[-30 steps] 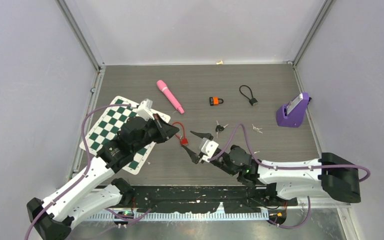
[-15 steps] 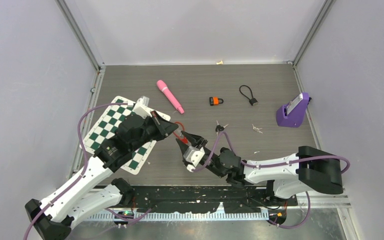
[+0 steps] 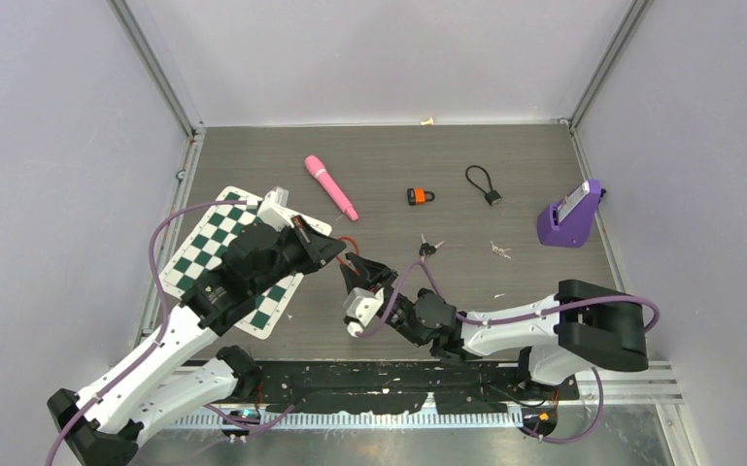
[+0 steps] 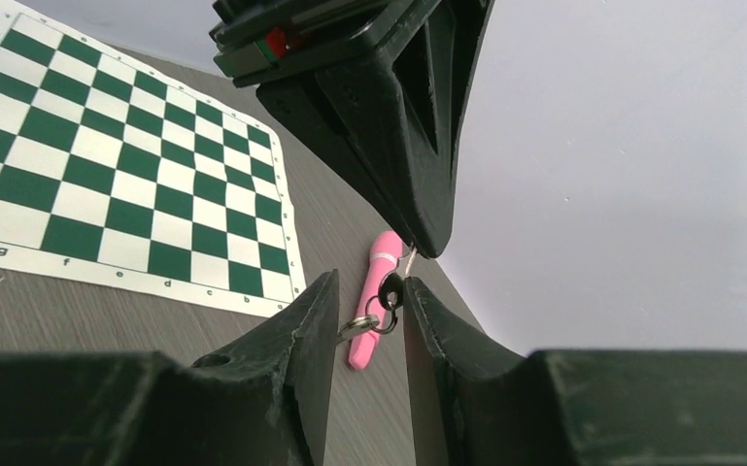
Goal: Unlock with the key
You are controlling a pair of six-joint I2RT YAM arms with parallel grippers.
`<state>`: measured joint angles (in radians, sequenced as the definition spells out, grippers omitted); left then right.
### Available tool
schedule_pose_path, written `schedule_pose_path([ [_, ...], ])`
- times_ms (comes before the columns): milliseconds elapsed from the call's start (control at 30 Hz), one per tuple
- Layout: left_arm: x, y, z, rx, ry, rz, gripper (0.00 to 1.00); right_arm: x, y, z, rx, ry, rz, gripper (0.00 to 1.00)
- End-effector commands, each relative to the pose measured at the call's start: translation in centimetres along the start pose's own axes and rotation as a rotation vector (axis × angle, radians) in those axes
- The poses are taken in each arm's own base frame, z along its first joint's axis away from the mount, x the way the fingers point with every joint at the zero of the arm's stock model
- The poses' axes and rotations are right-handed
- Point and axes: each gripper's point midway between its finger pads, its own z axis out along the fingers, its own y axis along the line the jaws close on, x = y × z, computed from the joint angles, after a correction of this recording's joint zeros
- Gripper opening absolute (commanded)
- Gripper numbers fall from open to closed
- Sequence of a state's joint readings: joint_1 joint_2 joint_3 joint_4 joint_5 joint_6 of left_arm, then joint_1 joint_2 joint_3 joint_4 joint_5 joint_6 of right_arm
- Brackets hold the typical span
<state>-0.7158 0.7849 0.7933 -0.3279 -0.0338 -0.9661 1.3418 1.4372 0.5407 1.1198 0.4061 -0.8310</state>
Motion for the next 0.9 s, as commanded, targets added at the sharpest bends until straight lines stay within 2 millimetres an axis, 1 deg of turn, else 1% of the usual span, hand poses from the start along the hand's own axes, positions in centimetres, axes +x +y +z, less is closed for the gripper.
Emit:
schedule_pose_path([
  [0, -1.6, -1.6, -0.7, 0.040, -0.048, -0.010, 0.00, -1.5, -1.9, 0.8, 0.101, -0.030, -0.001, 0.36],
  [167, -1.6, -1.7, -0.9, 0.044, -0.048, -0.011, 0.00, -1.0, -1.9, 0.9, 0.127, -0.010, -0.021, 0.33],
  [300, -1.6, -1.7, -0.9, 0.044, -0.049, -0.013, 0.00, -1.0, -1.9, 0.9, 0.142, -0.010, -0.025, 0.28],
  [367, -1.5, -1.7, -0.9, 0.047, -0.046, -0.013, 0.00, -1.0, -2.0, 0.9, 0.146, -0.010, -0.016, 0.24],
  [433, -1.6, -1.8, -0.9, 0.049, -0.046, -0.014, 0.00, -1.0, -2.1, 0.9, 0.147, -0.008, -0.004, 0.18],
  [567, -1.8, -1.8, -1.2, 0.052, -0.057, -0.006, 0.00, -0.9, -1.9, 0.8, 0.142, -0.001, 0.035, 0.09],
  [667, -2.0, -1.8, -1.4, 0.056, -0.069, 0.004, 0.03, -0.8, -2.0, 0.7, 0.142, 0.006, 0.079, 0.06],
  [700, -2.1, -1.9, -1.6, 0.061, -0.072, 0.005, 0.04, -0.7, -1.9, 0.6, 0.138, 0.012, 0.102, 0.05],
  [767, -2.1, -2.2, -1.7, 0.077, -0.076, 0.017, 0.12, -0.7, -1.8, 0.5, 0.133, 0.008, 0.148, 0.05],
  [833, -2.3, -2.5, -2.0, 0.096, -0.089, 0.034, 0.22, -1.1, -2.3, 0.2, 0.136, -0.011, 0.219, 0.05],
  [867, -2.5, -2.6, -2.2, 0.106, -0.098, 0.046, 0.29, -0.9, -2.2, 0.0, 0.133, -0.011, 0.268, 0.05],
])
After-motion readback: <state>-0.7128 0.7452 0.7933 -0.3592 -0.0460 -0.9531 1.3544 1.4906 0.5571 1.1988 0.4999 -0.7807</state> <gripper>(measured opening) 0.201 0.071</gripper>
